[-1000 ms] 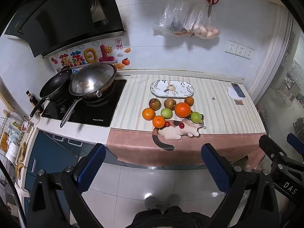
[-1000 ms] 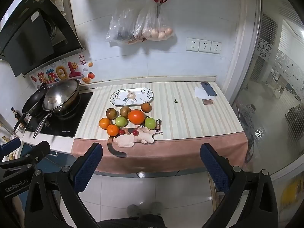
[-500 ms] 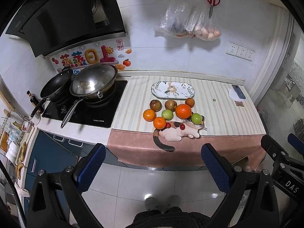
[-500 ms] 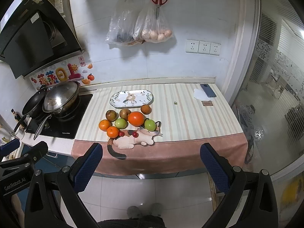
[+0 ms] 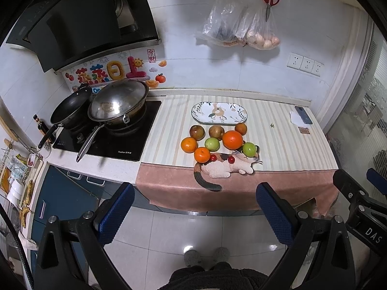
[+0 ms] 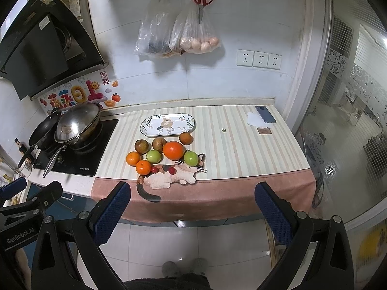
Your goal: Organize fruits
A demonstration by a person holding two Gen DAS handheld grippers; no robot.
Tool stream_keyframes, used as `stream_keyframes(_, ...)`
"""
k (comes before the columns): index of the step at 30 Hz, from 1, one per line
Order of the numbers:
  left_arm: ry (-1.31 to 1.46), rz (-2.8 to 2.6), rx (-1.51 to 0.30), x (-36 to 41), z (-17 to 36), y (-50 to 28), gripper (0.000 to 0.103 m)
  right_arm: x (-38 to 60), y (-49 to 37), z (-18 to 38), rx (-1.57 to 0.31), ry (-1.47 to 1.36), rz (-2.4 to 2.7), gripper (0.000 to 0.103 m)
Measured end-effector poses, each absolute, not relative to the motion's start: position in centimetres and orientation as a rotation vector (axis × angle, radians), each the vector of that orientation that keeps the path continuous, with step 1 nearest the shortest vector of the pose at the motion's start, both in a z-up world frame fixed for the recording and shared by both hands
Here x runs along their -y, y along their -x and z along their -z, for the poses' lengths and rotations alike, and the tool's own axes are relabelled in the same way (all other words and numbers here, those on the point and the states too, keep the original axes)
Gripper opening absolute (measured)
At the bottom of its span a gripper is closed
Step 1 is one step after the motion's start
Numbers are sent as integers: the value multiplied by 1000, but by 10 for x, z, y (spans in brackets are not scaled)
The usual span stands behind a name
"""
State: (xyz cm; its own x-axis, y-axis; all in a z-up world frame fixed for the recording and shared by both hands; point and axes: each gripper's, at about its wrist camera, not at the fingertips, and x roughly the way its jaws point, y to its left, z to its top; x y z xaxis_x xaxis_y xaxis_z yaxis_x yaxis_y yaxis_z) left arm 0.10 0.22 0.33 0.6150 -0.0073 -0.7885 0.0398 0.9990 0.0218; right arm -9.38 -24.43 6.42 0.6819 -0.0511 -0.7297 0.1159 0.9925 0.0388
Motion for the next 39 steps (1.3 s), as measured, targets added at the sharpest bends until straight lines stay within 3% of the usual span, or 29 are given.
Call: stream_keyframes(39,-30,26,-896,3,-3,-3,103,242,97,-71,-793,-85,97,103)
